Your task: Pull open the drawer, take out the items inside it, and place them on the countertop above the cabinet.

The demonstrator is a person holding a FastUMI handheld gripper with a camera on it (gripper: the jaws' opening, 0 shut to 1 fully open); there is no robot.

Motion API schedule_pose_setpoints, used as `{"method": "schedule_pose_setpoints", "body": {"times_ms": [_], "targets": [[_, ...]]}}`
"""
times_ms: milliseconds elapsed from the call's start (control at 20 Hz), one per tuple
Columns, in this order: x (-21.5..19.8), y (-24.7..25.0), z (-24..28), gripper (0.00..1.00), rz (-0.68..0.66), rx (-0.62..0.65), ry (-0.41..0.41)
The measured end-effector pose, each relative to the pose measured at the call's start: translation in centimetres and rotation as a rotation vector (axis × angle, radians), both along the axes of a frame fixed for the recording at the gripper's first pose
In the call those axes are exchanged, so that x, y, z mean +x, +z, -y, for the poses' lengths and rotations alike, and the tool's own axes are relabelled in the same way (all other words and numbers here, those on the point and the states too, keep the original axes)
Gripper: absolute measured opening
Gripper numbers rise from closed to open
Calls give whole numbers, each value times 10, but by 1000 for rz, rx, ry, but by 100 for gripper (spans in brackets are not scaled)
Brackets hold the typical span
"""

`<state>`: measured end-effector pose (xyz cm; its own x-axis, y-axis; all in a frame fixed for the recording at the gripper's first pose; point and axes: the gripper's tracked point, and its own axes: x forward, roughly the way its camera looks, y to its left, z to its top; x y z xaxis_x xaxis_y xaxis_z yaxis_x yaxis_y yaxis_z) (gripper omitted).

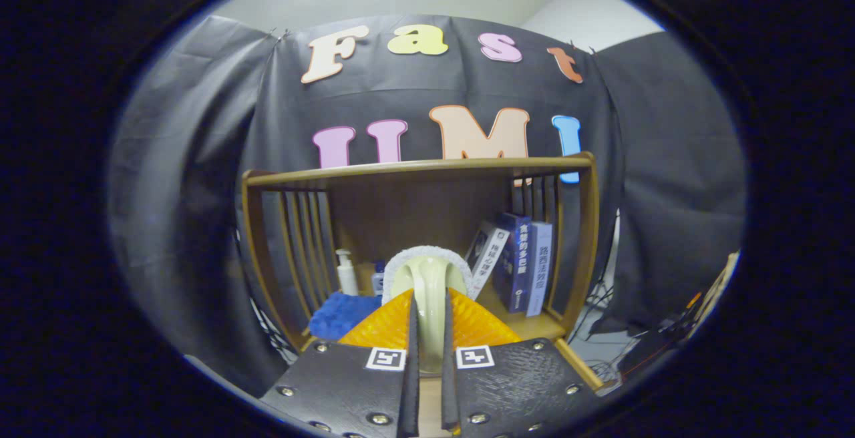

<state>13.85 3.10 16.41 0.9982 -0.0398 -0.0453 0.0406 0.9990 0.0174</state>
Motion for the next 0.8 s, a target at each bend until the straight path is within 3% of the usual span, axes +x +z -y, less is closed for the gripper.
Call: {"method": "schedule_pose_setpoints", "body": {"times_ms": [150, 400, 800], "targets": [[17, 7, -7, 13, -5, 61, 35], [52, -6, 10, 13, -40, 21, 9], [137, -101, 36, 13, -193, 7, -39]]}}
